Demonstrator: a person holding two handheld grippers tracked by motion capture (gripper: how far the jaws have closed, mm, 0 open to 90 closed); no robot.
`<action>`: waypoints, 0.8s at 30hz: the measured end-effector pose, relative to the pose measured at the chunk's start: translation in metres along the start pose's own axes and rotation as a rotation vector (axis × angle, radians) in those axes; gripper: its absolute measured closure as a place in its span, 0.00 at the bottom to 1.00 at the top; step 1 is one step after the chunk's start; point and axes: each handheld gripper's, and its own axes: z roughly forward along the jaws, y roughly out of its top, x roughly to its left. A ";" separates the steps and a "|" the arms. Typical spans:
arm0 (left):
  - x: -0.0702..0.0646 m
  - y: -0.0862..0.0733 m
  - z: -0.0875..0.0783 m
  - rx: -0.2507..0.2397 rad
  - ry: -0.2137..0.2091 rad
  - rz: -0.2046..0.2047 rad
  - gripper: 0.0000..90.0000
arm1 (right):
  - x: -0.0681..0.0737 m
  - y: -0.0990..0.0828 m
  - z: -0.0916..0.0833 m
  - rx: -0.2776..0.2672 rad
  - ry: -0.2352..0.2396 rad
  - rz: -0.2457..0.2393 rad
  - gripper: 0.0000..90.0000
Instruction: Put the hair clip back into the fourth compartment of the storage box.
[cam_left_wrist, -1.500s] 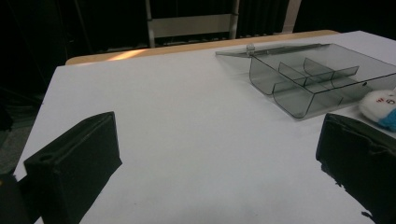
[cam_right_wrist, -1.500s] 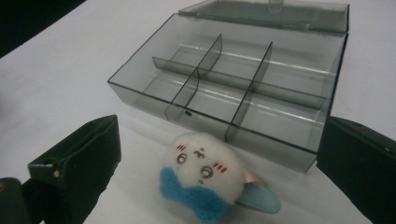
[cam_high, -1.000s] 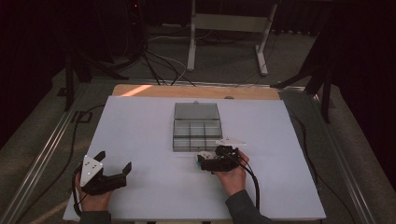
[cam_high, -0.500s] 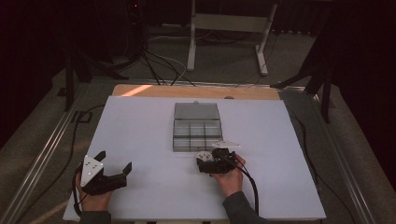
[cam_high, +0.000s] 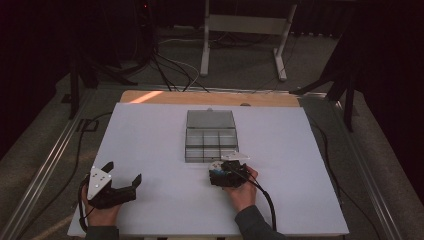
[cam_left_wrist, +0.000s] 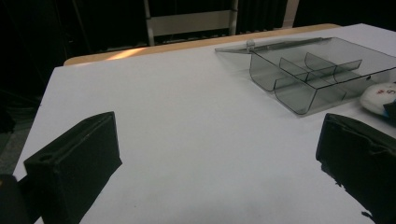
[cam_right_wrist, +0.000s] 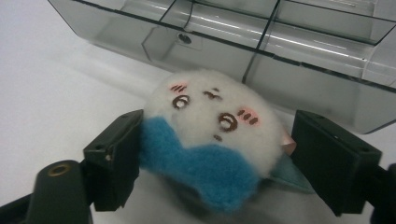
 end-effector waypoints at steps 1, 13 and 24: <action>0.000 0.000 0.000 0.000 0.000 0.000 0.01 | 0.000 0.000 0.000 0.000 0.000 0.000 0.23; 0.000 0.000 0.000 0.000 0.003 0.000 0.01 | 0.002 0.000 -0.005 -0.013 0.010 -0.047 0.36; 0.000 0.000 0.000 0.000 0.001 0.001 0.01 | 0.003 0.000 -0.013 -0.021 0.027 -0.061 0.38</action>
